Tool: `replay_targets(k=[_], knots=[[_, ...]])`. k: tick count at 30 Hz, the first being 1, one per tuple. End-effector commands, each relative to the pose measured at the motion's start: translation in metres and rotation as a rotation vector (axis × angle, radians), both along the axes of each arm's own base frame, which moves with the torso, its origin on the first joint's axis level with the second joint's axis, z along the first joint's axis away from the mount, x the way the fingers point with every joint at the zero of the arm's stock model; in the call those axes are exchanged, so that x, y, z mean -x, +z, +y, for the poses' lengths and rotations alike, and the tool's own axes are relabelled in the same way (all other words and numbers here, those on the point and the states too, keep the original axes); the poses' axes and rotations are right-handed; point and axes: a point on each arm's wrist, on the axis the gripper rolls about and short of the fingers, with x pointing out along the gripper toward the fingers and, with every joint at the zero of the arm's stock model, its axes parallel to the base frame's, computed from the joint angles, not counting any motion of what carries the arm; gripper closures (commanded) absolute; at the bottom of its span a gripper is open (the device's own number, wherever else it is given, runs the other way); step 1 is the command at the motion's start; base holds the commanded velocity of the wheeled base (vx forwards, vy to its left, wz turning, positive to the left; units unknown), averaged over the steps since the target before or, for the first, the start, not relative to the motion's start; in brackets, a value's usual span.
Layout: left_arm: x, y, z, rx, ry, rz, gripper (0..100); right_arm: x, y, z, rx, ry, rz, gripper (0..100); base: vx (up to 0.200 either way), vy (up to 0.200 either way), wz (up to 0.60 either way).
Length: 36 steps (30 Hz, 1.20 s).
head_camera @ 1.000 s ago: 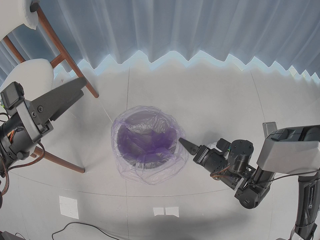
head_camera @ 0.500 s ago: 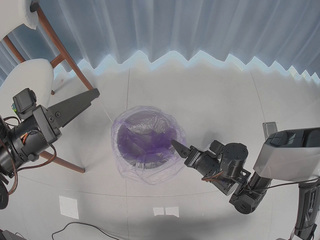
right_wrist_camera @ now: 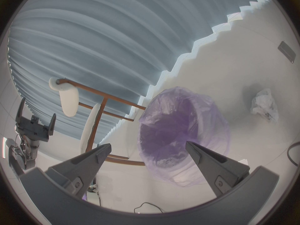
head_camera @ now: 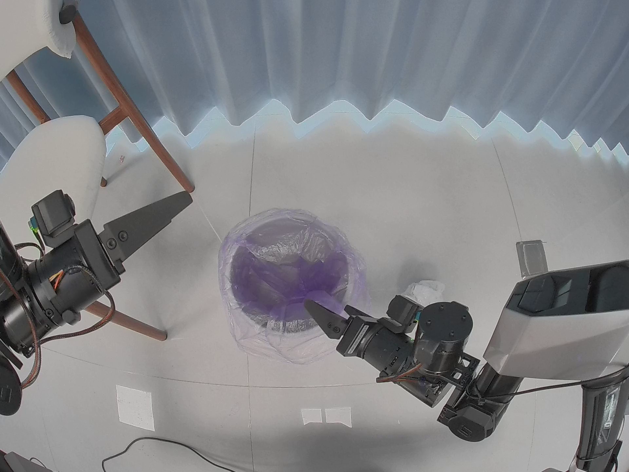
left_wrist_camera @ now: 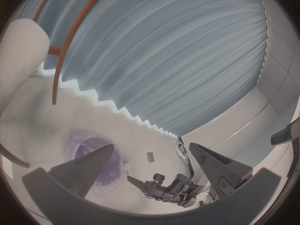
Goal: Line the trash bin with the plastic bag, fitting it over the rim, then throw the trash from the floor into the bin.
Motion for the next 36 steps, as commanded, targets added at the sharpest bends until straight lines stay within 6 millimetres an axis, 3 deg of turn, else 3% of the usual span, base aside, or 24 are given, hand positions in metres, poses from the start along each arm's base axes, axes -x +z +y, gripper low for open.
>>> replay_targets(k=[1, 13, 14, 21, 26, 31, 36], knots=[[0.002, 0.0, 0.001, 0.0, -0.001, -0.004, 0, 0.005, -0.001, 0.005, 0.004, 0.046, 0.003, 0, 0.2, 0.0, 0.0], [0.002, 0.002, 0.0, 0.003, -0.002, -0.017, 0, 0.0, -0.004, 0.014, 0.078, 0.065, 0.016, 0, 0.2, 0.0, 0.0], [0.002, 0.003, 0.0, 0.004, -0.002, -0.018, 0, 0.0, -0.003, 0.015, 0.096, 0.067, 0.021, 100, 0.2, 0.0, 0.0], [-0.002, 0.016, -0.003, 0.022, -0.009, -0.061, 0, -0.008, 0.009, 0.037, 0.153, 0.094, 0.022, 100, 0.086, 0.0, 0.0], [-0.001, 0.017, -0.002, 0.025, -0.006, -0.068, 0, -0.016, 0.006, 0.047, 0.246, 0.079, 0.075, 100, 0.0, 0.0, 0.0], [0.003, 0.015, 0.0, 0.02, 0.0, -0.065, 0, -0.006, -0.005, 0.054, 0.331, 0.119, 0.139, 100, 0.0, 0.0, 0.0], [0.003, 0.014, -0.001, 0.018, -0.005, -0.065, 0, -0.013, -0.035, 0.064, 0.396, 0.128, 0.181, 100, 0.0, 0.0, 0.0]])
